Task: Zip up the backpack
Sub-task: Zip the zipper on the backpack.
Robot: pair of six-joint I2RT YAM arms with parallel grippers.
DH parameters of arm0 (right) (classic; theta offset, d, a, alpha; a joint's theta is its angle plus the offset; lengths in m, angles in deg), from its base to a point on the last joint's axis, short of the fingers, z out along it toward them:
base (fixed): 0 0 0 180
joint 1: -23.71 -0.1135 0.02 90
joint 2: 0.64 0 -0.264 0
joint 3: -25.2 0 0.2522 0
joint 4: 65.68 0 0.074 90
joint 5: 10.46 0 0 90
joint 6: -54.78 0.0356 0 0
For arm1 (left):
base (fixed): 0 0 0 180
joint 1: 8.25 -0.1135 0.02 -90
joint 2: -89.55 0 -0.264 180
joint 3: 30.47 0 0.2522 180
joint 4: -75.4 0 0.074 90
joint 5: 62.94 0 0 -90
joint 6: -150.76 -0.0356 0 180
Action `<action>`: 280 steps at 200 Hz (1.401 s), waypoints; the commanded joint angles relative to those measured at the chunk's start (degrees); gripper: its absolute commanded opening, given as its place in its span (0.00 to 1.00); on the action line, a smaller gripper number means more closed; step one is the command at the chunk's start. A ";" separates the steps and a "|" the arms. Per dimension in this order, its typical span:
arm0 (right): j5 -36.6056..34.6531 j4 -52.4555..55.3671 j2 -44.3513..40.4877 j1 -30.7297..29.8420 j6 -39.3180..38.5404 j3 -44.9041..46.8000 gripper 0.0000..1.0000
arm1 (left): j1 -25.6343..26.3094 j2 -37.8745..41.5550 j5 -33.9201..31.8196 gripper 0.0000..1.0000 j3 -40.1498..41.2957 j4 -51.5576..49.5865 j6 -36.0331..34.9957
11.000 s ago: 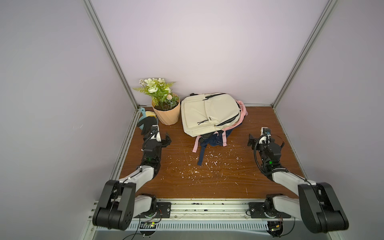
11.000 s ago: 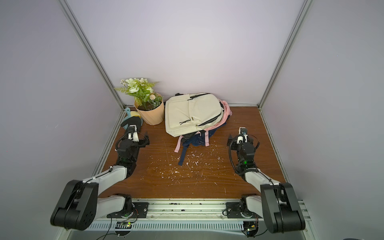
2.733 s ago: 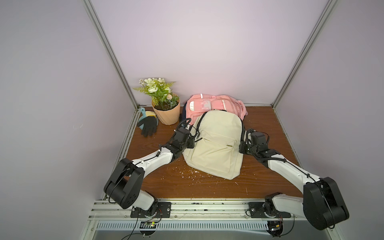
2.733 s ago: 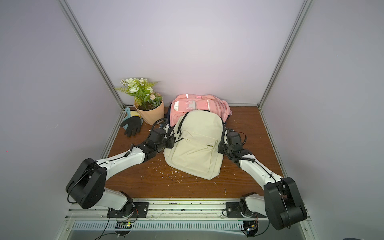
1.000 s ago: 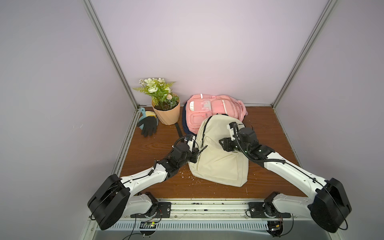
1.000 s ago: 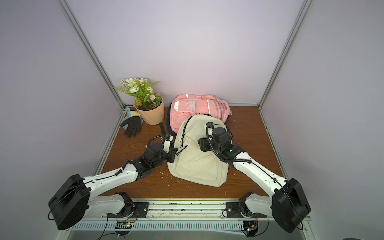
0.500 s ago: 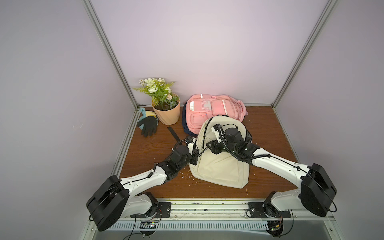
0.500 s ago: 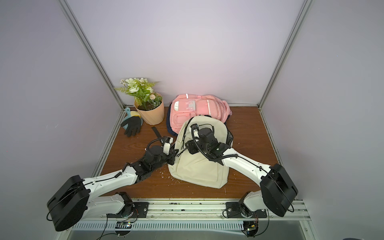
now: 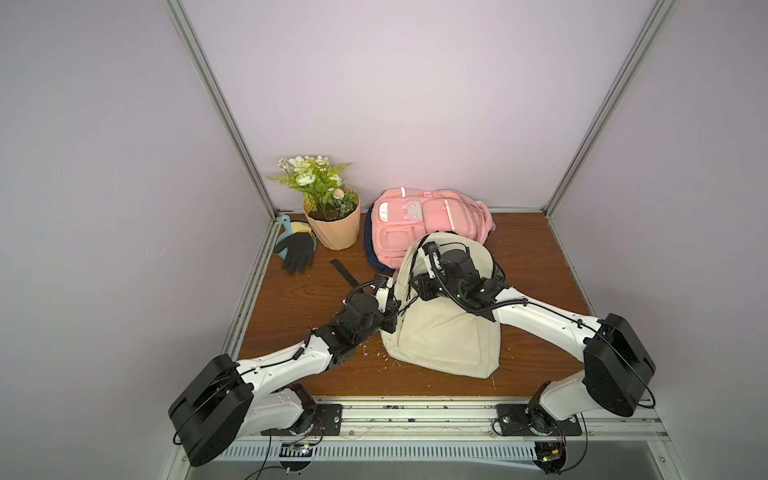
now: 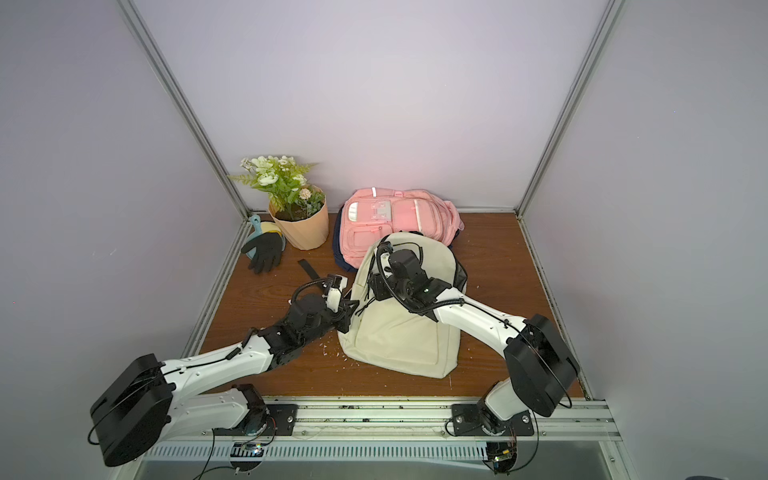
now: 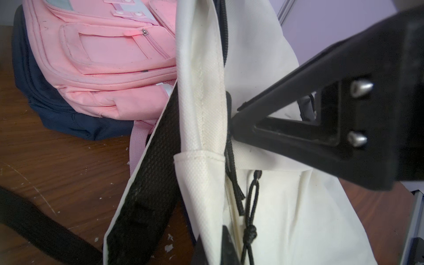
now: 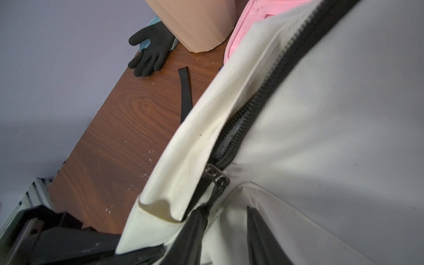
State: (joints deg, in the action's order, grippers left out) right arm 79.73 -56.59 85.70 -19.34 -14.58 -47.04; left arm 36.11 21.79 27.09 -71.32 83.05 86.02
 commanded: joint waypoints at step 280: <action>-26.34 9.35 2.22 -2.43 -7.00 -13.42 0.00 | 4.58 2.56 -8.11 0.00 1.49 1.62 -1.57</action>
State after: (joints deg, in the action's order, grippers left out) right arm 61.63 -47.21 88.31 -22.46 -19.45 -56.54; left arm 40.11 23.42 20.89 -70.80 83.40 84.51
